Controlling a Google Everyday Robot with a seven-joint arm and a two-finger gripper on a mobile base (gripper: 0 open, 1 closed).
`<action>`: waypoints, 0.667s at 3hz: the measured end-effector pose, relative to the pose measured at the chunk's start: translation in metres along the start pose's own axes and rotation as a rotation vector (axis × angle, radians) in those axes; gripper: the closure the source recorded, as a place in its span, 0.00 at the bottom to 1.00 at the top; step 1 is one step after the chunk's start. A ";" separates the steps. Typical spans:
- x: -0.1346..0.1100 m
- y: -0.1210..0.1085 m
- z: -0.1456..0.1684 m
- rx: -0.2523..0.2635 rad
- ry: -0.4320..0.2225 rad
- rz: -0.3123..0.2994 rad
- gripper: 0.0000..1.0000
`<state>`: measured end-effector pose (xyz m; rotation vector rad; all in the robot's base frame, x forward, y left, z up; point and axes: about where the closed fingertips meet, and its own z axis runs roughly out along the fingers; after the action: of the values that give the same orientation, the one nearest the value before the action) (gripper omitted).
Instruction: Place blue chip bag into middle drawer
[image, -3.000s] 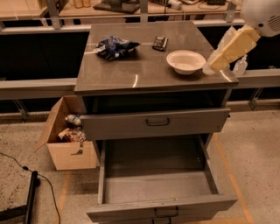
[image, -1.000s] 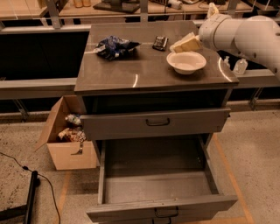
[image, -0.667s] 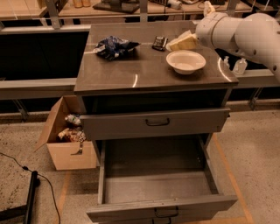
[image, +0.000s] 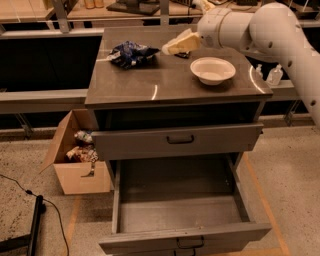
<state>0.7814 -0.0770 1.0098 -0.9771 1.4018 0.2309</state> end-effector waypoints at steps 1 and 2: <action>-0.002 0.027 0.032 -0.054 0.013 0.011 0.00; 0.006 0.052 0.066 -0.071 0.041 0.023 0.00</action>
Offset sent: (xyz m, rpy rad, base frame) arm 0.0282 0.1113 -0.0614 -0.0404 0.1002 0.0277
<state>0.7956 -0.0025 0.9736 -1.0296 1.4505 0.2805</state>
